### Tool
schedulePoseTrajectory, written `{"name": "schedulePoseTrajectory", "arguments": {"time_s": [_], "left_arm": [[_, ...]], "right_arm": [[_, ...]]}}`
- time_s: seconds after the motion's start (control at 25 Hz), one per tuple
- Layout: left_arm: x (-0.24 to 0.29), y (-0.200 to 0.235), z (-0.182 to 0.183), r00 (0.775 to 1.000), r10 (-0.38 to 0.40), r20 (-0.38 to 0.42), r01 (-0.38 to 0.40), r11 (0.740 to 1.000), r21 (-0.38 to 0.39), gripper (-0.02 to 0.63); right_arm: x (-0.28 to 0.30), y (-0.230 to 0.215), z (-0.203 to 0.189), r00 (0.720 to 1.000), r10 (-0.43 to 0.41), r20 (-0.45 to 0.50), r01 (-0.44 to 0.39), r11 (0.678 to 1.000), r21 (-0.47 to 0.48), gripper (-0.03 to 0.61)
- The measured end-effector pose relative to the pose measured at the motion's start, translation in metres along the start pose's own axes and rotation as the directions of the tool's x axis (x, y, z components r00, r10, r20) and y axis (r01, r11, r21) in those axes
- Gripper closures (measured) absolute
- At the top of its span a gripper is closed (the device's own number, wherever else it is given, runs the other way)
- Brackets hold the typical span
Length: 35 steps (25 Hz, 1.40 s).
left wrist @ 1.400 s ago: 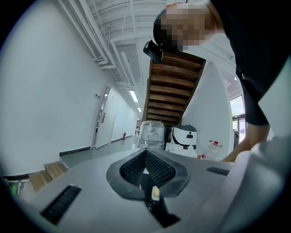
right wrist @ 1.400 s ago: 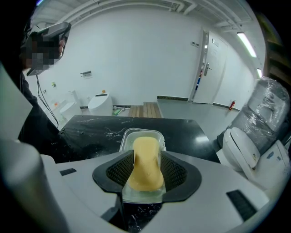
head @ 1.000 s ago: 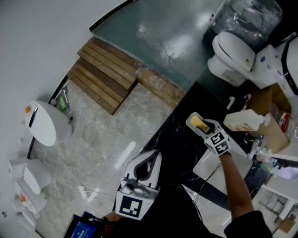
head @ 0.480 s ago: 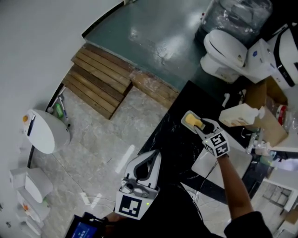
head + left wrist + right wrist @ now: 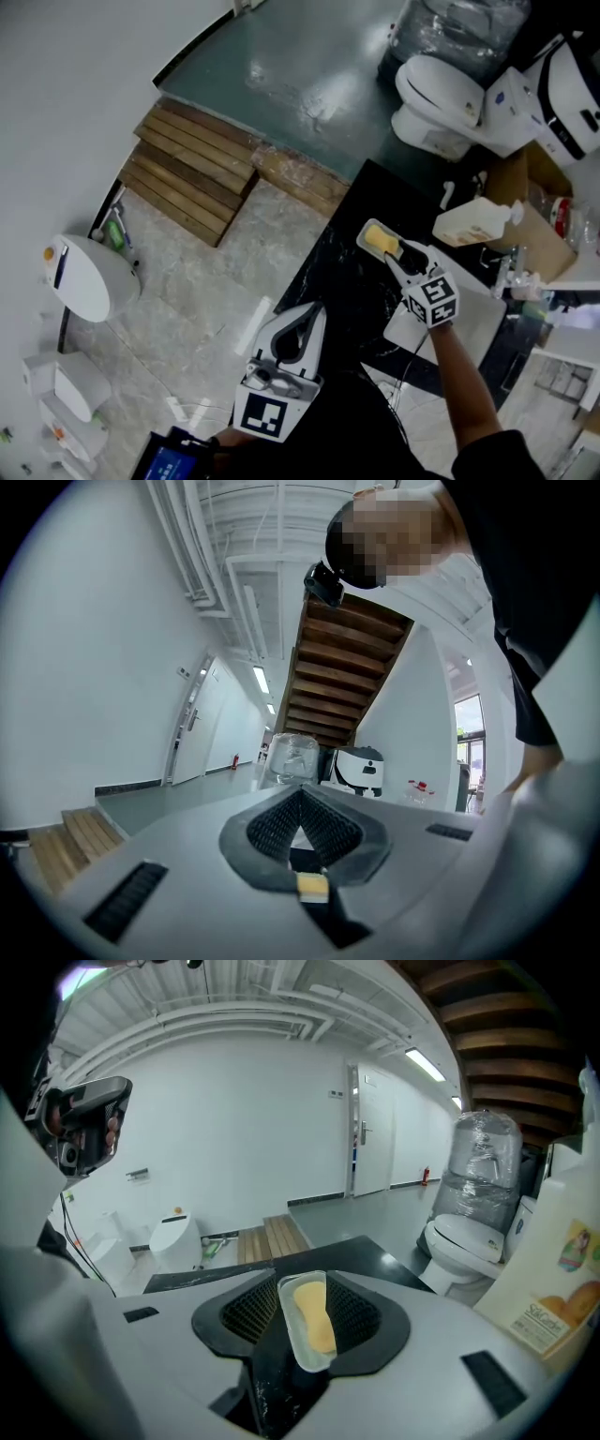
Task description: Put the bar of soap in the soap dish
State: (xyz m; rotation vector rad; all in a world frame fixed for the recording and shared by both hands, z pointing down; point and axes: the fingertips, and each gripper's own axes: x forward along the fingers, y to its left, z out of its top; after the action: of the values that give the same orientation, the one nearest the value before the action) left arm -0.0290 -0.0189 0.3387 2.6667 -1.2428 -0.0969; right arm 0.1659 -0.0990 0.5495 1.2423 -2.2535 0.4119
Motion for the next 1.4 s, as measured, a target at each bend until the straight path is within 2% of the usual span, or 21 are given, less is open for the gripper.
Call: {"name": "schedulePoseTrajectory", "arguments": {"time_s": [0.36,0.6,0.84,1.08,1.12,1.2,1.4], "left_arm": [[0.002,-0.007,0.005,1.000,-0.019,0.013,0.019,1.000,0.003,0.612],[0.005,-0.015,0.004,0.998,-0.054,0.009,0.054,0.999,-0.002,0.612],[0.007,-0.017,0.004,0.998,-0.070,0.007,0.070,0.997,-0.018,0.612],[0.008,-0.020,0.013,0.994,-0.109,0.013,0.109,0.994,-0.011,0.612],[0.008,-0.020,0.013,0.993,-0.113,0.014,0.114,0.993,-0.012,0.612],[0.009,-0.020,0.010,0.993,-0.120,0.010,0.120,0.993,-0.023,0.612],[0.018,-0.029,0.009,0.988,-0.156,0.018,0.156,0.986,-0.049,0.612]], "right_arm": [[-0.026,0.021,0.017,0.996,-0.062,0.067,0.057,0.995,0.081,0.410],[-0.045,0.032,0.027,0.985,-0.144,0.092,0.140,0.989,0.043,0.410],[-0.067,0.039,0.036,0.970,-0.197,0.142,0.186,0.979,0.086,0.411],[-0.094,0.042,0.045,0.936,-0.290,0.199,0.266,0.954,0.140,0.412],[-0.099,0.043,0.046,0.930,-0.305,0.205,0.281,0.950,0.138,0.438],[-0.109,0.047,0.049,0.916,-0.335,0.223,0.308,0.940,0.145,0.449],[-0.126,0.054,0.054,0.881,-0.399,0.254,0.345,0.909,0.232,0.449]]}}
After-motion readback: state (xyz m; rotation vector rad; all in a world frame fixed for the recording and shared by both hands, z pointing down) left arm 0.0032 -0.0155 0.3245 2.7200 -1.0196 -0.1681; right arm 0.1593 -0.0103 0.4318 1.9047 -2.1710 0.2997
